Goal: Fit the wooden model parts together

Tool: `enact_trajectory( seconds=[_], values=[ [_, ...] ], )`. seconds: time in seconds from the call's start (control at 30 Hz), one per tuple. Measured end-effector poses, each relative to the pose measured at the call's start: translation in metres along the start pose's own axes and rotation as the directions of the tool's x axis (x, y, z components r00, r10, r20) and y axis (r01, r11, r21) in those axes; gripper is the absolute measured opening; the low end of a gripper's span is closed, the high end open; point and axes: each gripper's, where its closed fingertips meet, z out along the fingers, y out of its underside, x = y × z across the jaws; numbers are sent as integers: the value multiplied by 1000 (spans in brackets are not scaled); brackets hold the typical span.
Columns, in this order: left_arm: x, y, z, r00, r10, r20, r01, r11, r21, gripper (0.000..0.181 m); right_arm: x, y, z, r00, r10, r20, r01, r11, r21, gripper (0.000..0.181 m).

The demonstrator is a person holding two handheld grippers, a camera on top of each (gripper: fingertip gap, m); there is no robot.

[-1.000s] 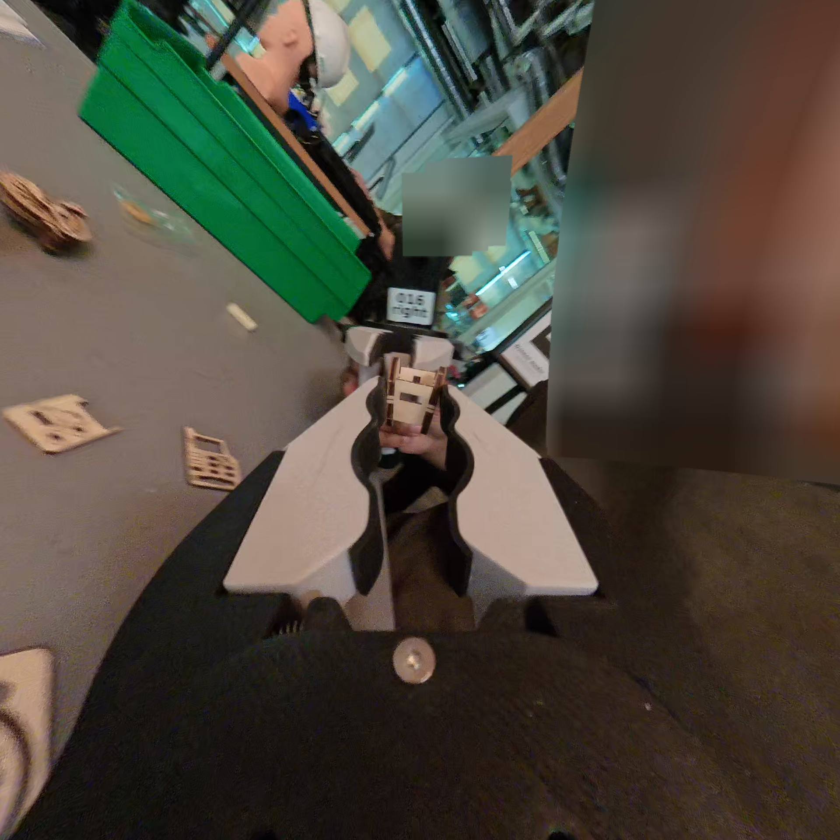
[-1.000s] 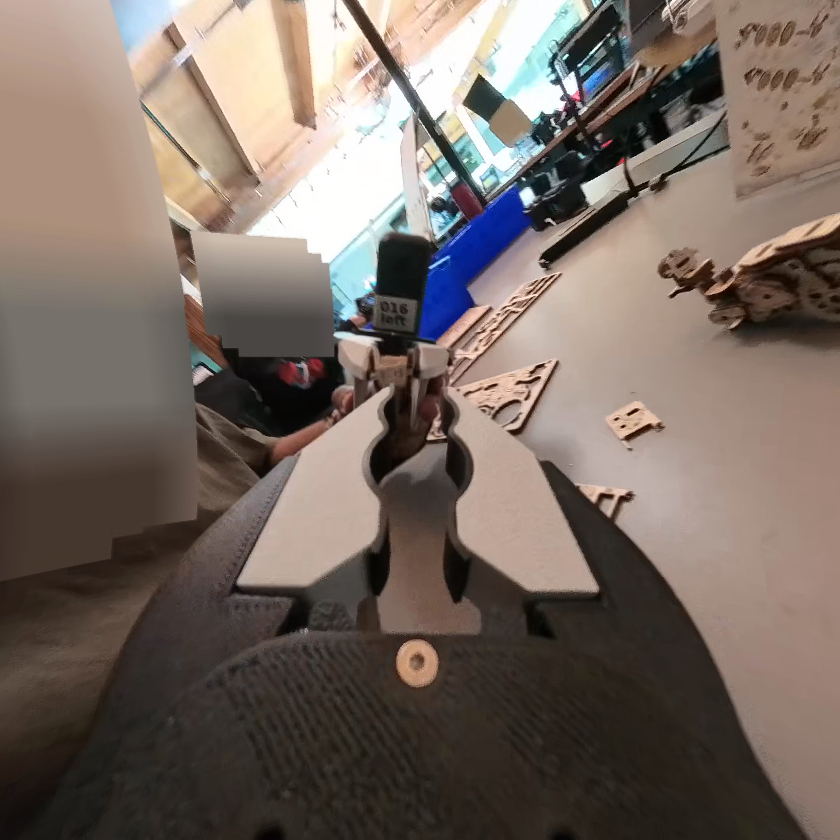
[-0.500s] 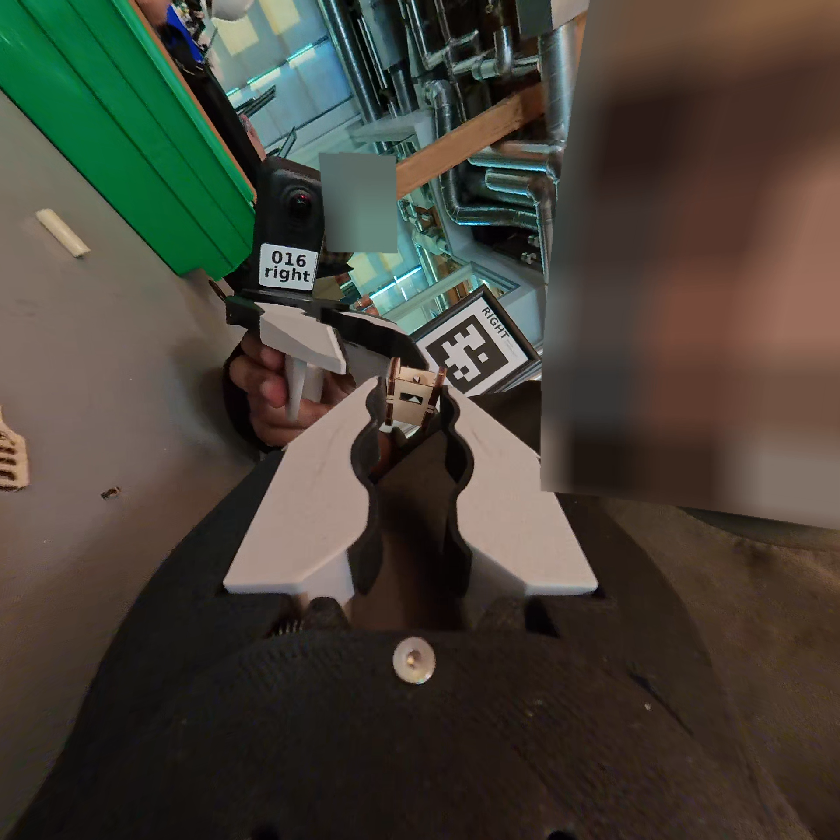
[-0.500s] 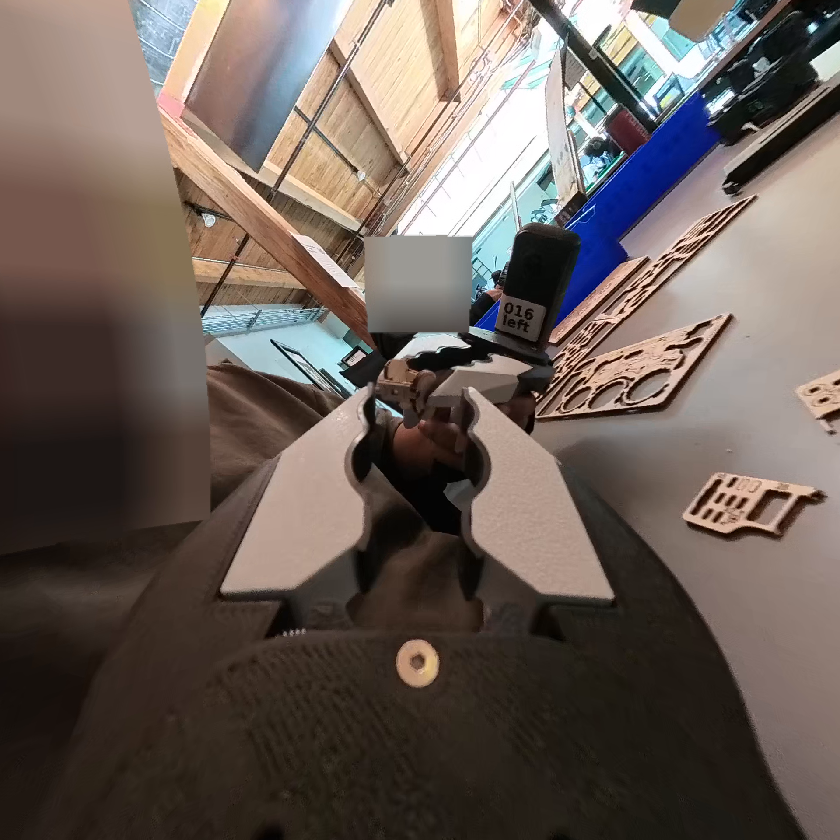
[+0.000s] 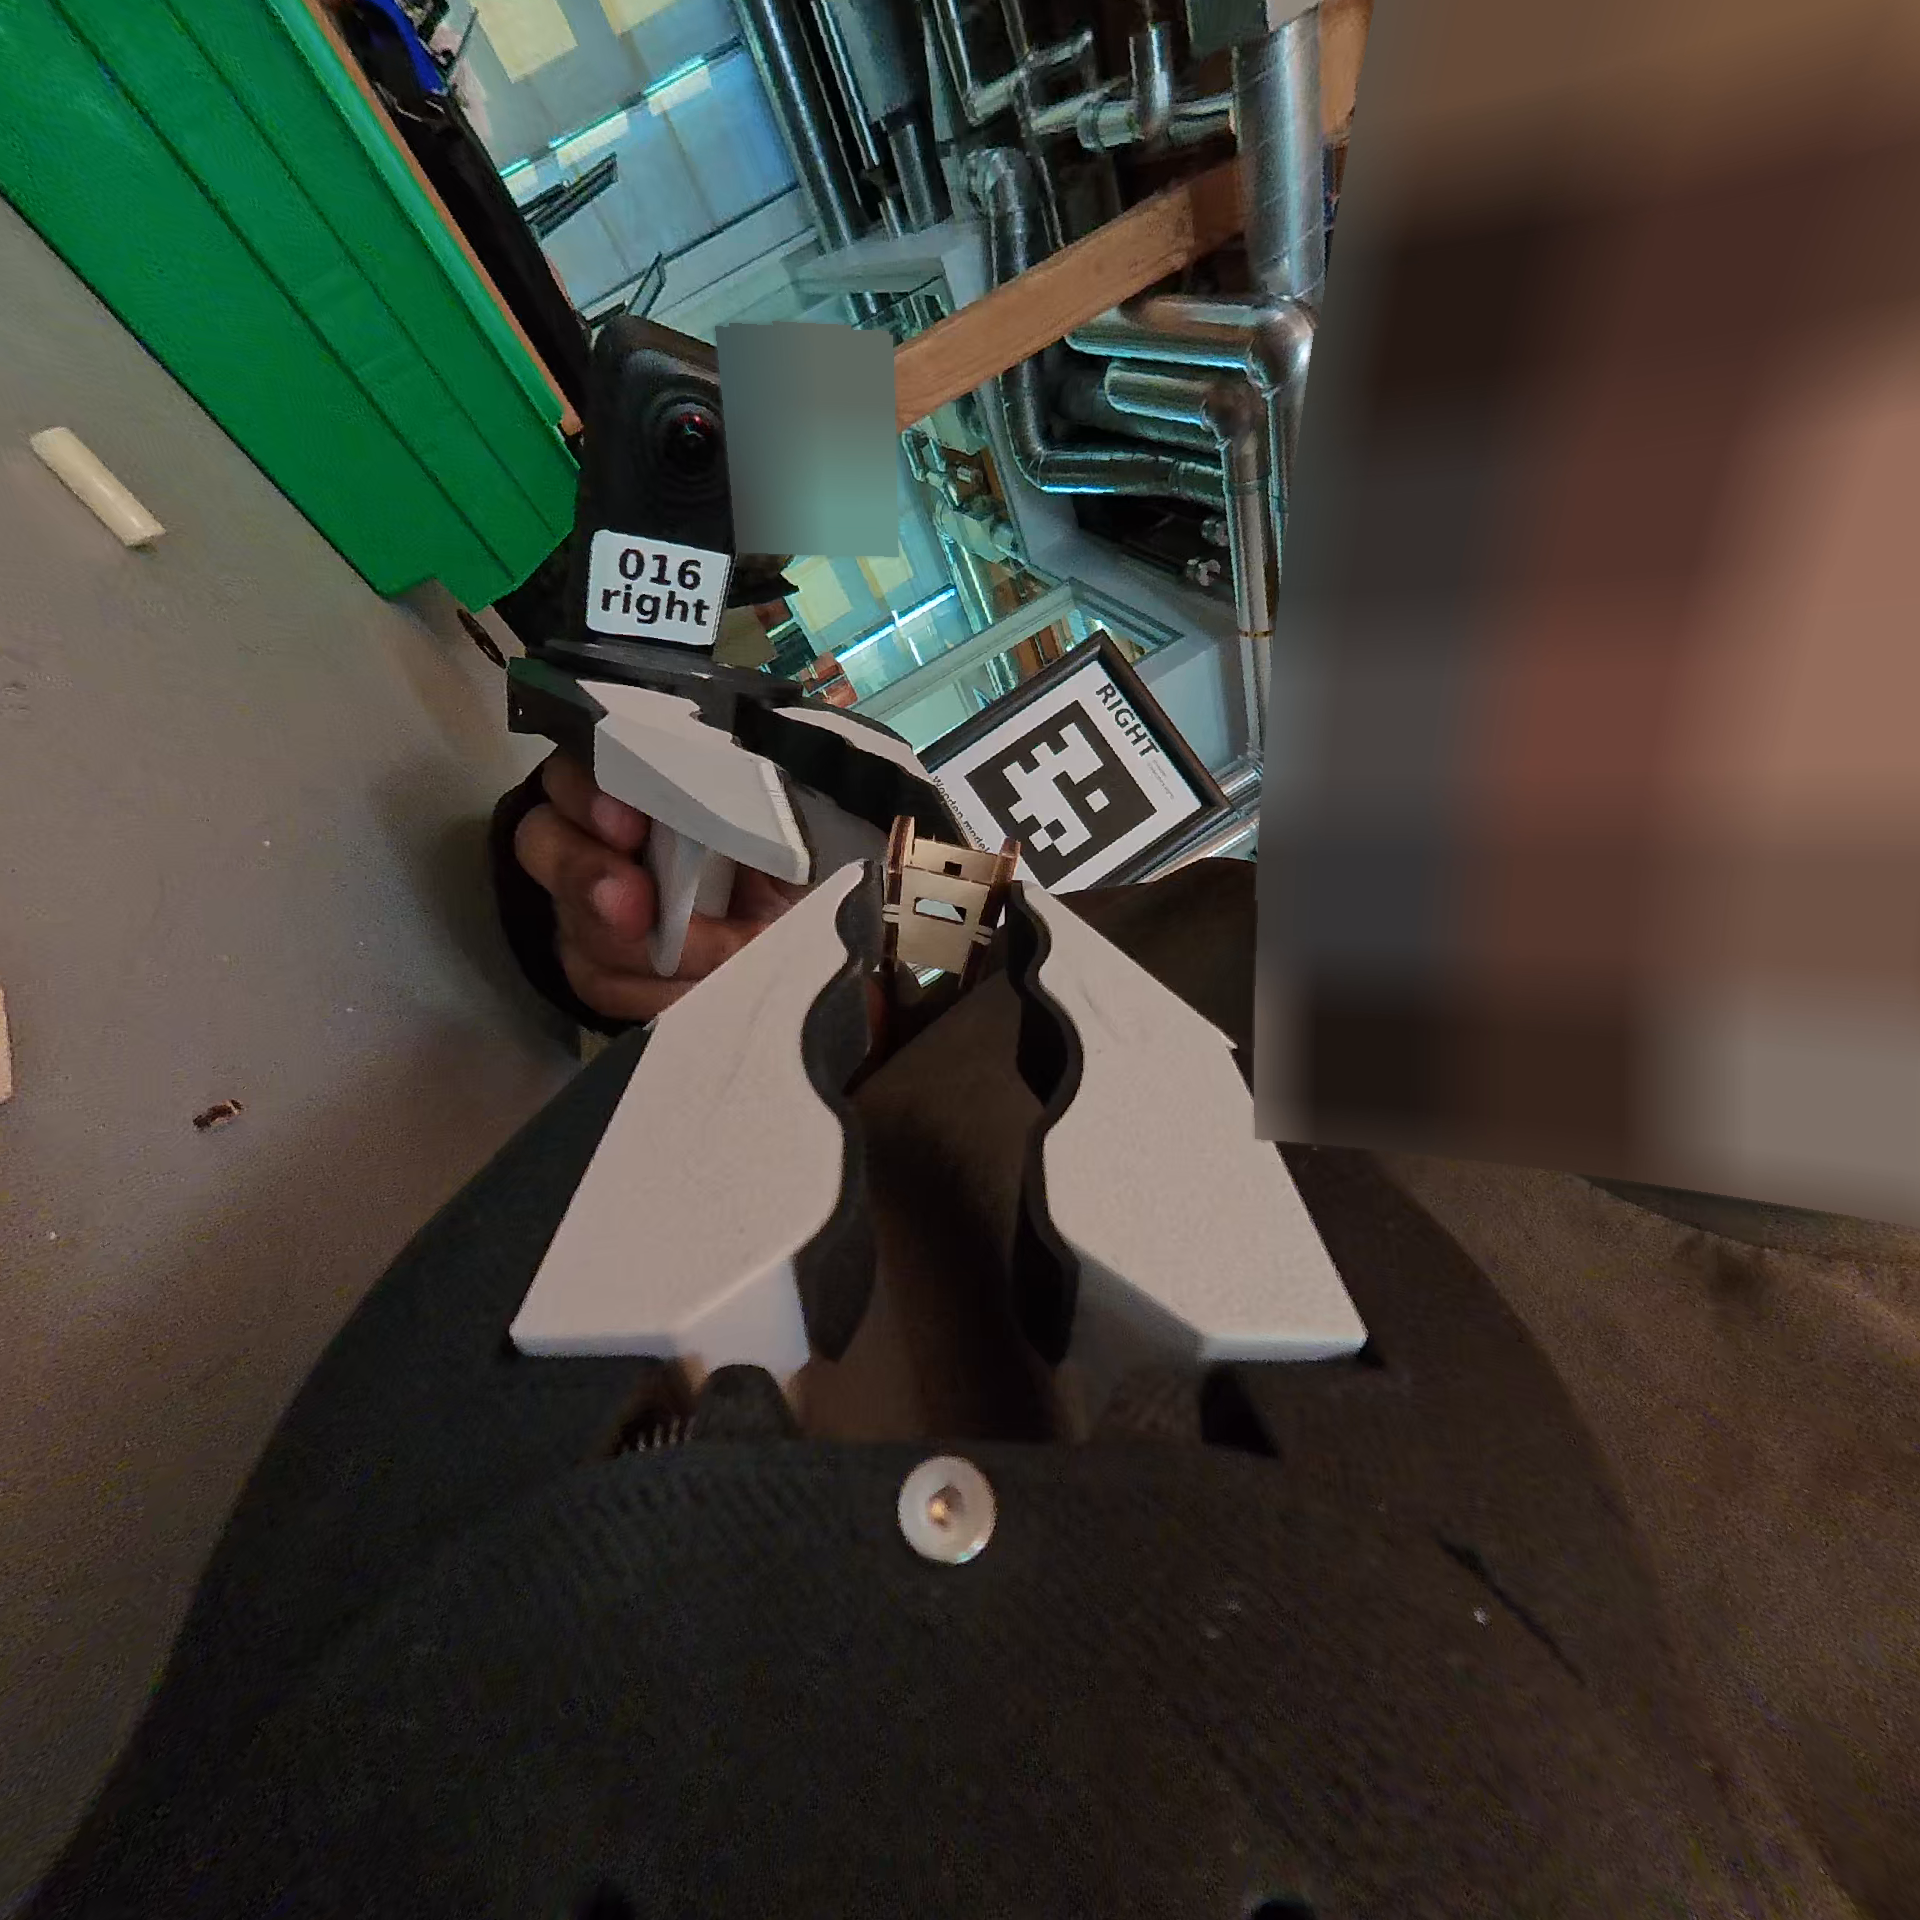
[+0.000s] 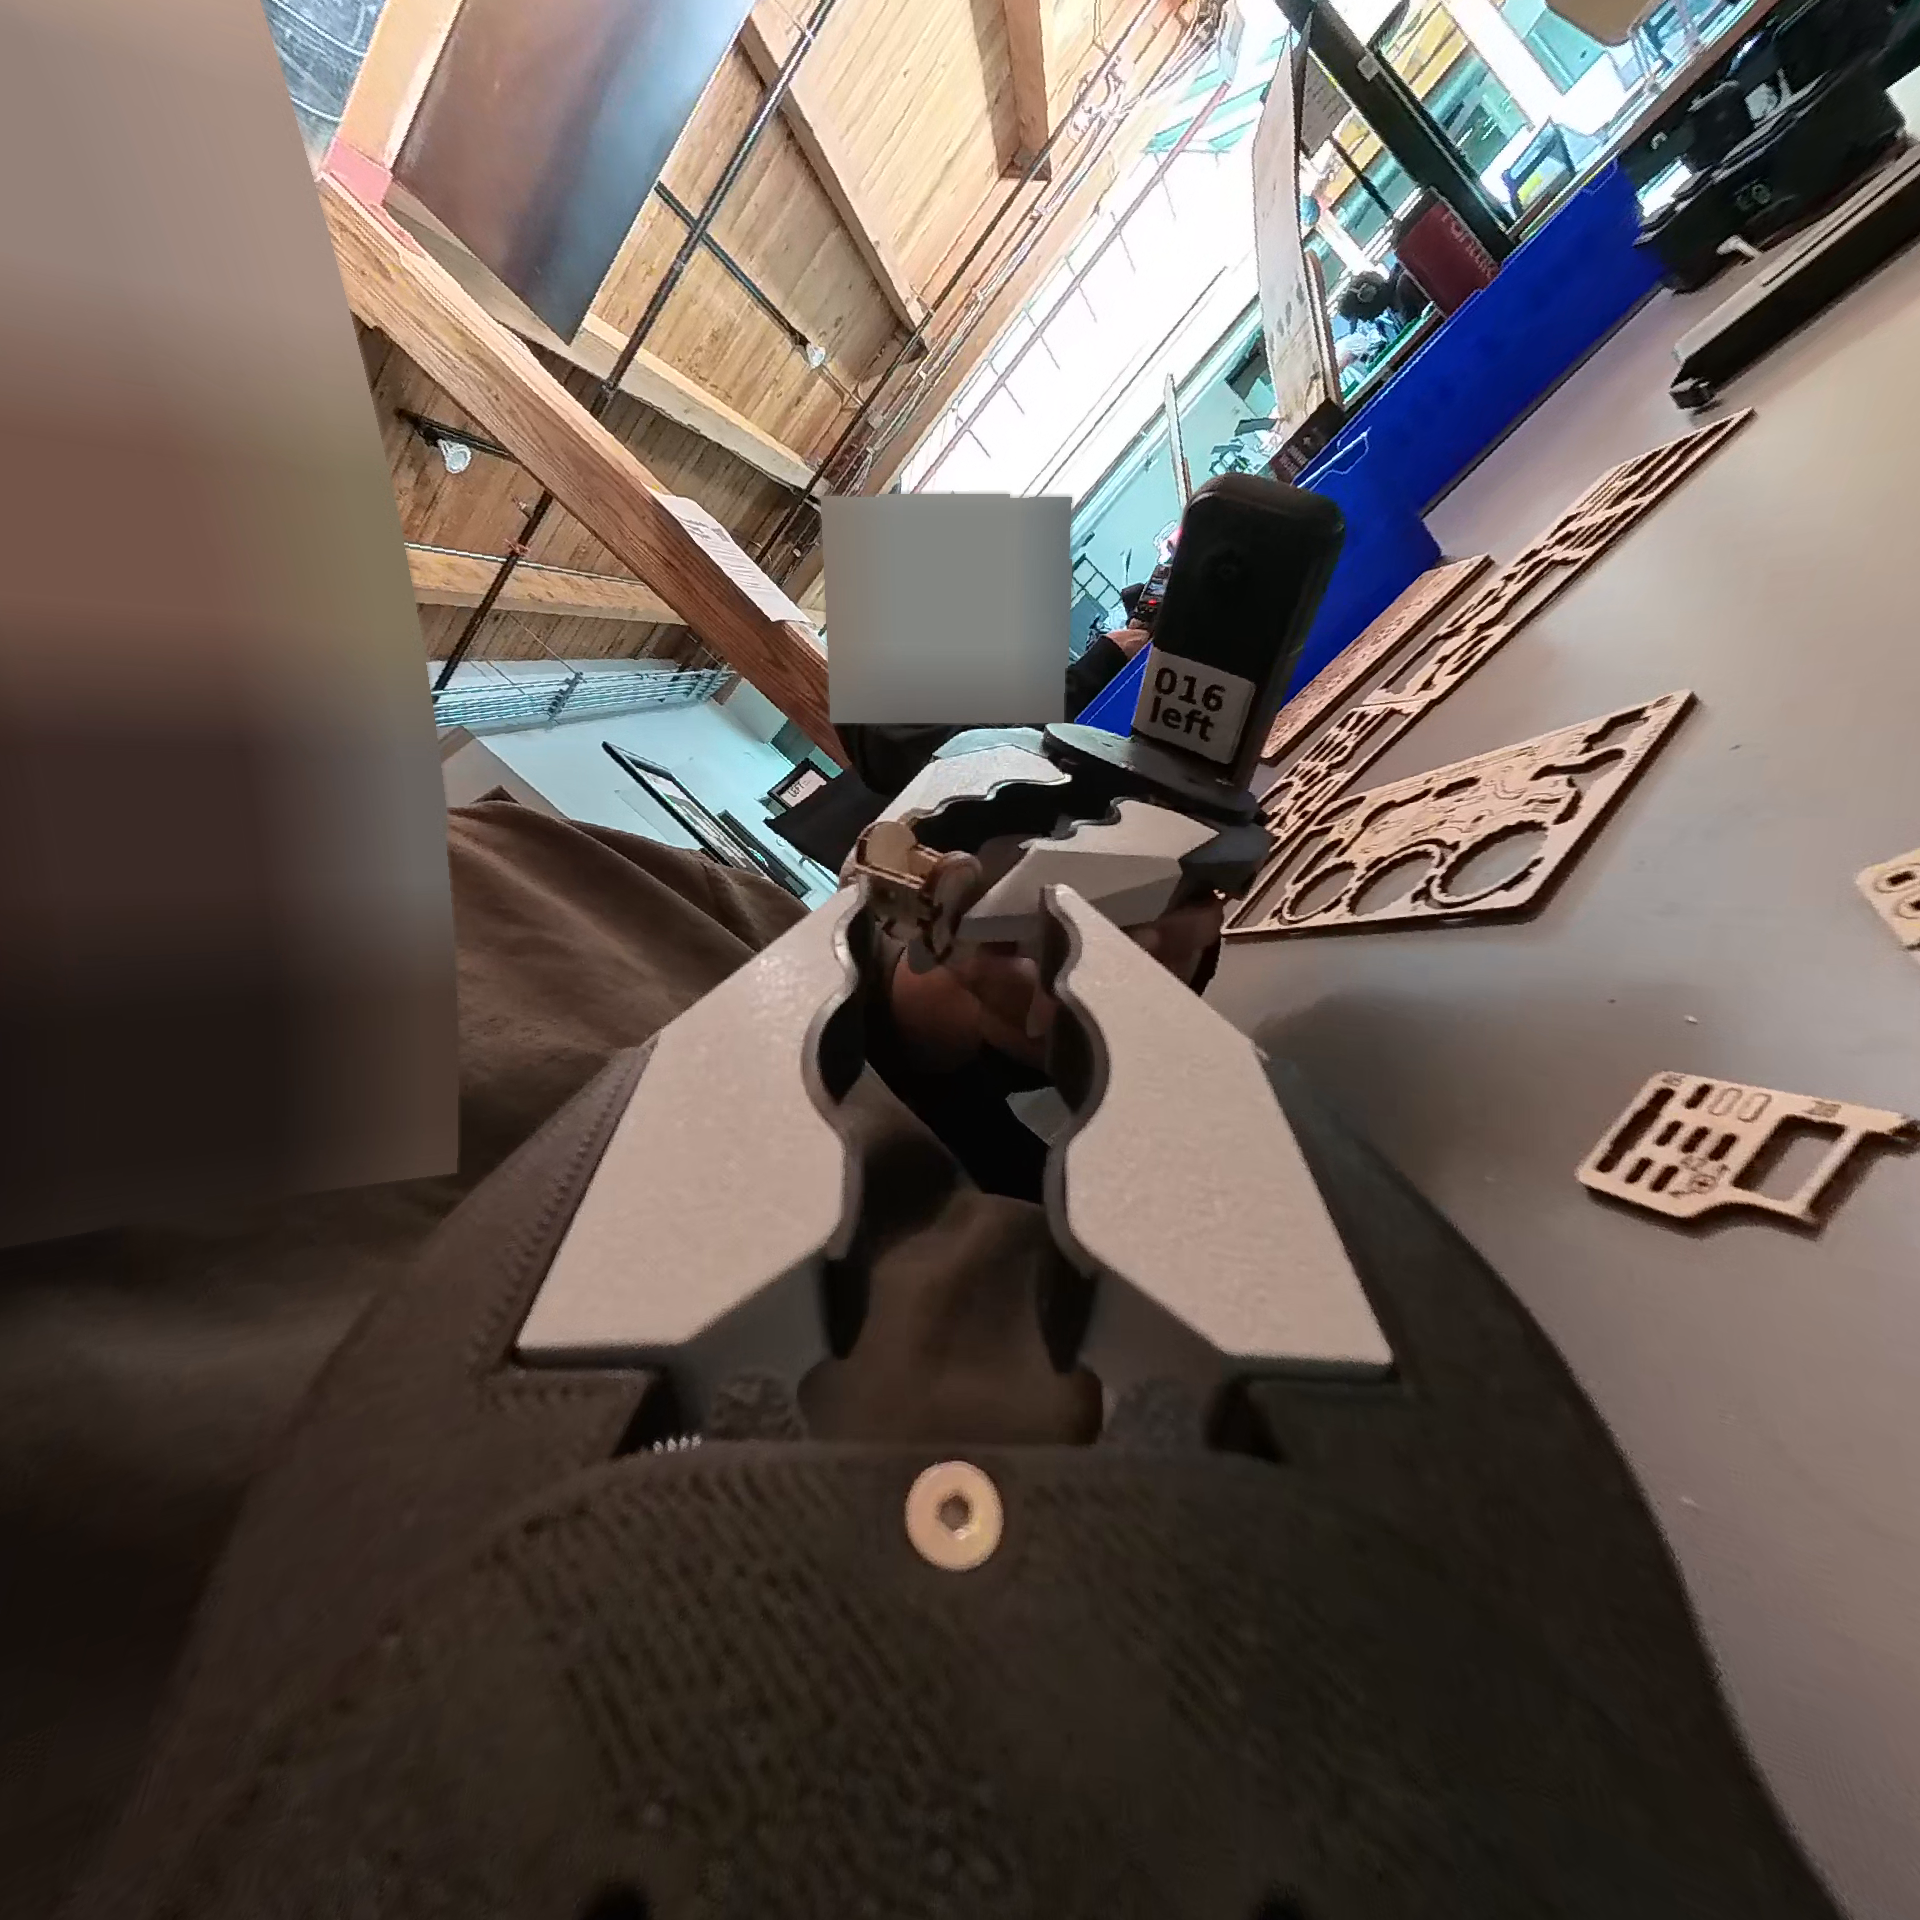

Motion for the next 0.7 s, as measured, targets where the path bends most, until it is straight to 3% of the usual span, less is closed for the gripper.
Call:
enact_trajectory(
  seconds=[0.37, 0.7],
  values=[
    [-3, 6, 3, 1000, -19, 5, 19, 999, -31, 22, 0, 1, 1, 1000, -22, -8, 22, 1000, -6, 20],
    [-5, 6, 3, 1000, -18, 12, 18, 999, -34, 21, 4, 1, 0, 1000, -7, -27, 7, 1000, 1, 26]
  ],
)
